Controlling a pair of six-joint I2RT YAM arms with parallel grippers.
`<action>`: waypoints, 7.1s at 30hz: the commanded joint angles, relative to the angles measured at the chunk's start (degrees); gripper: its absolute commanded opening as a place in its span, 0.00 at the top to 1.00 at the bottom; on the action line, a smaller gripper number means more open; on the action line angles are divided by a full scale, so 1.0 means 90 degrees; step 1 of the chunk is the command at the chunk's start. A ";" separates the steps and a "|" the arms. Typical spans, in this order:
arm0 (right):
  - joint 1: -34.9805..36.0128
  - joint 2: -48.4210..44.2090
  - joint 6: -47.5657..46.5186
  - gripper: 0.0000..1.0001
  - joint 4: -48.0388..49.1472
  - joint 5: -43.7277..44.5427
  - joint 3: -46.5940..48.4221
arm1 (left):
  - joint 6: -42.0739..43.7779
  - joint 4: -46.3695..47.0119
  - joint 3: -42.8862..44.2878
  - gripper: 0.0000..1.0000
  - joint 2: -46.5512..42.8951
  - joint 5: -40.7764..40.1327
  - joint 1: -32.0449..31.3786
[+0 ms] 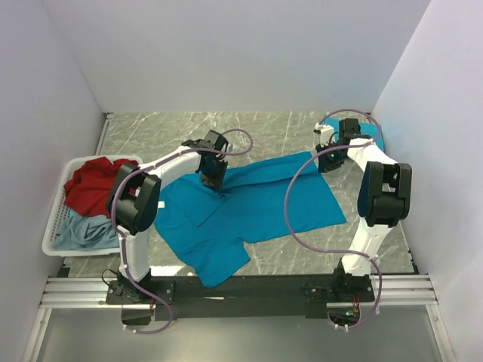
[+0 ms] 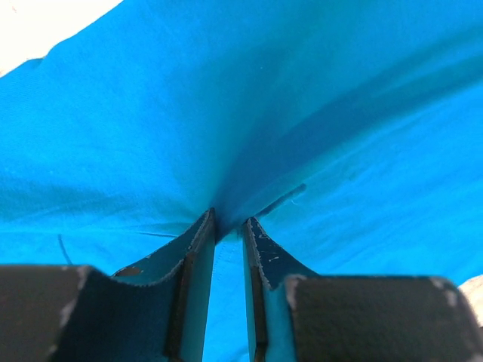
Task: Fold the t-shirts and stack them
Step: Fold the tshirt
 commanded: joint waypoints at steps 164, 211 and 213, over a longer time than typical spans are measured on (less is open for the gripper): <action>0.0257 0.3257 0.1914 1.00 -0.0875 0.0713 0.5448 | -0.1124 0.1985 0.0756 0.49 0.0340 0.0092 0.3448; 0.0257 0.3452 0.2167 1.00 -0.0729 0.1329 0.5839 | -0.0714 0.1067 0.2125 1.00 0.1522 -0.0621 0.3506; 0.0257 0.3491 0.2177 1.00 -0.0768 0.1348 0.5916 | -0.0694 0.1047 0.2096 1.00 0.1464 -0.0572 0.3545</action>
